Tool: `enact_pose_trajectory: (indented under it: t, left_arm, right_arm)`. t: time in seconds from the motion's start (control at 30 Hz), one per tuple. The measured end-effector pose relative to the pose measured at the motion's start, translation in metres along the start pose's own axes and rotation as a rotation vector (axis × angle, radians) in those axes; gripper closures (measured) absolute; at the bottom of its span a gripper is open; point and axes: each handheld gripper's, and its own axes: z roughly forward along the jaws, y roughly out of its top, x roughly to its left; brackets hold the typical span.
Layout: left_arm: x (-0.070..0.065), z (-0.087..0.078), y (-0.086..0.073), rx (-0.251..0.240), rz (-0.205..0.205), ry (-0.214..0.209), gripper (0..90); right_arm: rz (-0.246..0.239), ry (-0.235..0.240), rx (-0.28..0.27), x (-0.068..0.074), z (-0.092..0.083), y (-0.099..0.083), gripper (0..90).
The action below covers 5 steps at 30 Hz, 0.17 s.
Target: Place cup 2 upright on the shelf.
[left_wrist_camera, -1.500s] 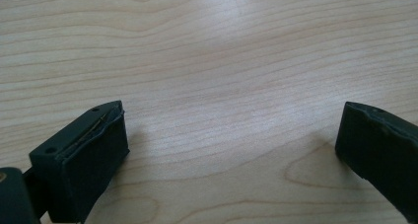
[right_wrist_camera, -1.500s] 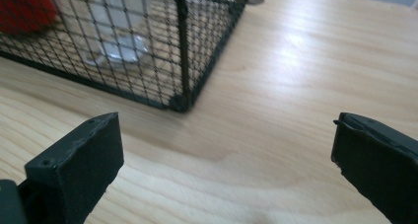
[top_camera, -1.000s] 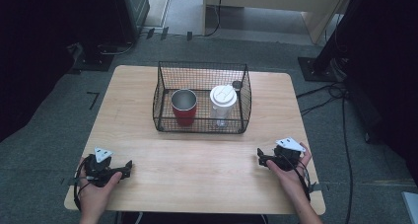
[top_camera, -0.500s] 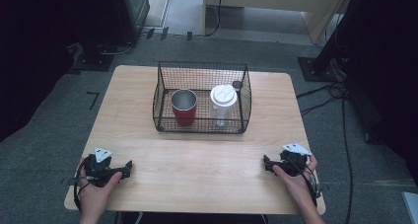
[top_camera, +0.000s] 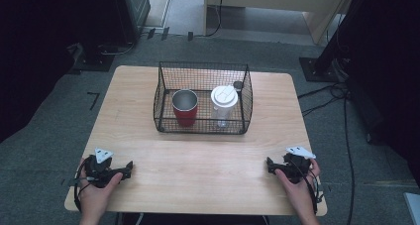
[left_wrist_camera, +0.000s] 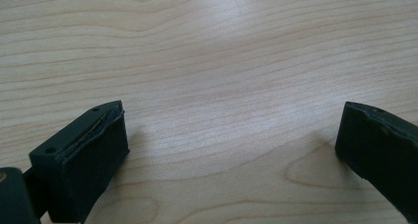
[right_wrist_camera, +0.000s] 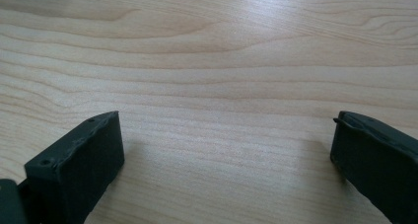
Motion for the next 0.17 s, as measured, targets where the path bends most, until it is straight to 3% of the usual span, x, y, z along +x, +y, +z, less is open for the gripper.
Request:
enact_pose_trajectory:
  t: [0.17]
  left_arm:
    - [0.0000, 0.0000, 0.0001, 0.000, 0.000, 0.000, 0.0]
  right_arm:
    - [0.002, -0.003, -0.005, 0.0016, -0.0017, -0.0013, 1.8]
